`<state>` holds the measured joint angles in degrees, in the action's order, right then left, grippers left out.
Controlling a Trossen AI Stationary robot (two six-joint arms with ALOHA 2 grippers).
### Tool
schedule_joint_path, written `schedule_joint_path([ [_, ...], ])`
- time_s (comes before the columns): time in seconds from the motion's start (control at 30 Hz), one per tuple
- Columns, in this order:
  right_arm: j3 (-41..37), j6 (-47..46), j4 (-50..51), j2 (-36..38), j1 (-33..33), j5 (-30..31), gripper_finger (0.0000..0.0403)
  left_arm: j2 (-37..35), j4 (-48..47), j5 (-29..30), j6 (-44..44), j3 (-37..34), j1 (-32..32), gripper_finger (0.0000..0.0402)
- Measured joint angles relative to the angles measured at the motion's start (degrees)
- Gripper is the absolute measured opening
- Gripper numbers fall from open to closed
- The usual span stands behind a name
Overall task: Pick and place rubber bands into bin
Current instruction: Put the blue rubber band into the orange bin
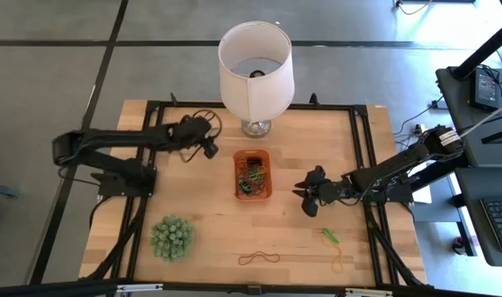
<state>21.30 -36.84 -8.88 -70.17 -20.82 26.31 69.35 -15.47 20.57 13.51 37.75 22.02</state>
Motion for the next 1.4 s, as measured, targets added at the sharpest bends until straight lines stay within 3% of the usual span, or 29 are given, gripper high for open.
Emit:
schedule_joint_path([
  [0.33, 0.1, 0.0, 0.5, 0.0, 0.0, -1.0, 0.0122, 17.1, -7.4, -5.6, 4.2, 11.1, 12.0, 0.0151],
  [0.8, 0.1, 1.4, 0.7, 0.0, 0.0, -1.0, 0.0122, 32.8, -11.9, -8.2, 4.0, 16.4, 13.4, 0.0108],
  [0.9, 0.1, 1.4, 0.7, 0.0, 0.0, -1.0, 0.0122, 33.4, -12.8, -11.0, 3.8, 16.5, 13.6, 0.0086],
  [1.07, 0.1, 1.4, 0.7, 0.0, 0.0, -1.0, 0.0122, 32.4, -15.2, -11.8, 0.9, 16.4, 12.9, 0.0013],
  [1.23, 0.1, 1.4, 0.7, 0.0, 0.0, -1.0, 0.0122, 28.3, -18.2, -12.4, 0.6, 15.7, 10.5, 0.0001],
  [1.4, 0.2, 1.1, 0.7, 0.0, 0.0, -1.0, 0.0122, 19.6, -21.7, -14.3, -2.5, 15.9, 6.1, 0.0001],
])
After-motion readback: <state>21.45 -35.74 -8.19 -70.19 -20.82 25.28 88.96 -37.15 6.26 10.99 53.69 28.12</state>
